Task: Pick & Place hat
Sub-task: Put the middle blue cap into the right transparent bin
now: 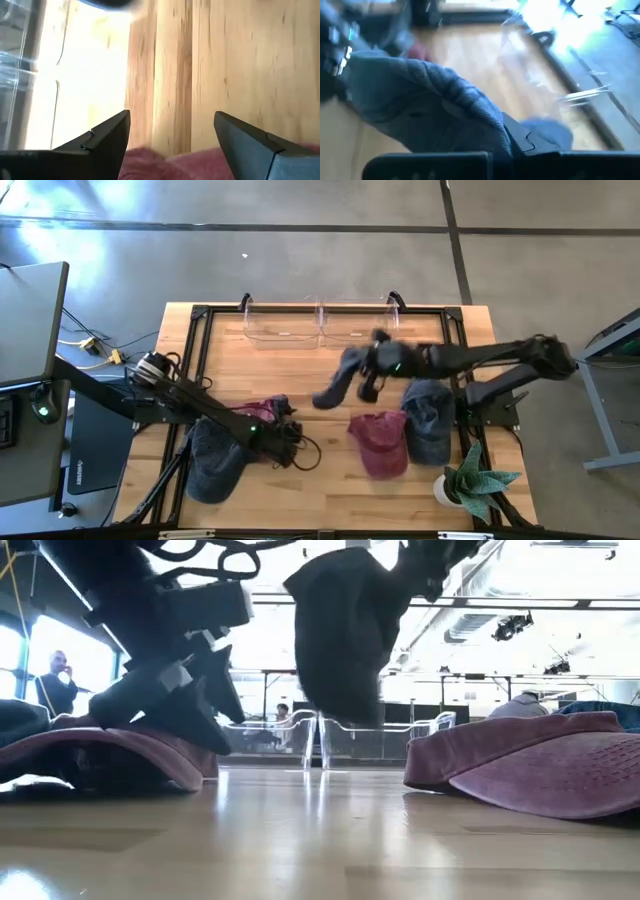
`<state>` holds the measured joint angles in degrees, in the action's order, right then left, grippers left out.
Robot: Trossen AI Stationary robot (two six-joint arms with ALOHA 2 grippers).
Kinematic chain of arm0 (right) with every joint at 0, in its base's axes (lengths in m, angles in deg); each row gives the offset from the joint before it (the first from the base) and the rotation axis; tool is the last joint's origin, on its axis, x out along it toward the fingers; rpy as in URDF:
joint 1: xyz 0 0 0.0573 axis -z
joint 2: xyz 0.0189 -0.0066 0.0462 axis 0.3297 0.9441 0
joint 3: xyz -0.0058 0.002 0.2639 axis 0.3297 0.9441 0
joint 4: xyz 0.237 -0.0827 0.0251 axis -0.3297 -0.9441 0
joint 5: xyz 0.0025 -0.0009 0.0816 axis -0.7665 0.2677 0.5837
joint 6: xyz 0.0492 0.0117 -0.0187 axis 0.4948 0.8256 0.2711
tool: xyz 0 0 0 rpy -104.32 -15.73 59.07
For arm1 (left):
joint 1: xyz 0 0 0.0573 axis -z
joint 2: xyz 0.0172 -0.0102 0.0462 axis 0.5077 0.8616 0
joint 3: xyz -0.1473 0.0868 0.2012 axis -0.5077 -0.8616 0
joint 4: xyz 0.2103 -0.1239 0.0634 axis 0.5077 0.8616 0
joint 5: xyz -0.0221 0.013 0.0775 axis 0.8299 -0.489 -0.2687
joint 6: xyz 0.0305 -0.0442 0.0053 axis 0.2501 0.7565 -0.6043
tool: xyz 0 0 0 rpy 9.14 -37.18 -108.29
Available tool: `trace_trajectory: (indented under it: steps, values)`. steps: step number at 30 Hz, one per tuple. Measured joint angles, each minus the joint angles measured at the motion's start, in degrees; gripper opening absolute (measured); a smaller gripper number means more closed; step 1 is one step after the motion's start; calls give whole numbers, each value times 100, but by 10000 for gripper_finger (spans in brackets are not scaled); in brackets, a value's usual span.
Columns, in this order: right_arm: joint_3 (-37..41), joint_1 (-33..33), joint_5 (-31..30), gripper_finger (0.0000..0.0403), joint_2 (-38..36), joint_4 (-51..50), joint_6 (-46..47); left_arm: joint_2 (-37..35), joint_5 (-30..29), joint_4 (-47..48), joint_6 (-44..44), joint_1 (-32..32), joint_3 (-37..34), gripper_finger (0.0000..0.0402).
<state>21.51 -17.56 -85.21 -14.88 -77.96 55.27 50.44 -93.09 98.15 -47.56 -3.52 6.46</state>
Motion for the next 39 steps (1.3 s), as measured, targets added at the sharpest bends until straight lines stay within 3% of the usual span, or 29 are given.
trace_trajectory:
  steps: [5,10,17,22,30,39]
  values:
    - [-5,1181,603,3,-518,41,258,-31,-84,-968,-7,1,-342,282]
    - [-11,2333,831,4,-610,-13,1010,57,202,-1964,-279,1,-413,282]
    - [-11,3441,1378,3,-608,-111,1907,113,1181,-3221,-873,3,-406,282]
    - [-11,3723,1637,3,-608,-206,2600,113,1271,-3374,-886,3,-409,282]
    - [-870,3573,126,2,-603,-2303,3239,116,985,-3338,-916,3,-409,282]
    - [-933,3461,-133,1,-523,-2588,4141,116,790,-3340,-1039,3,-409,282]
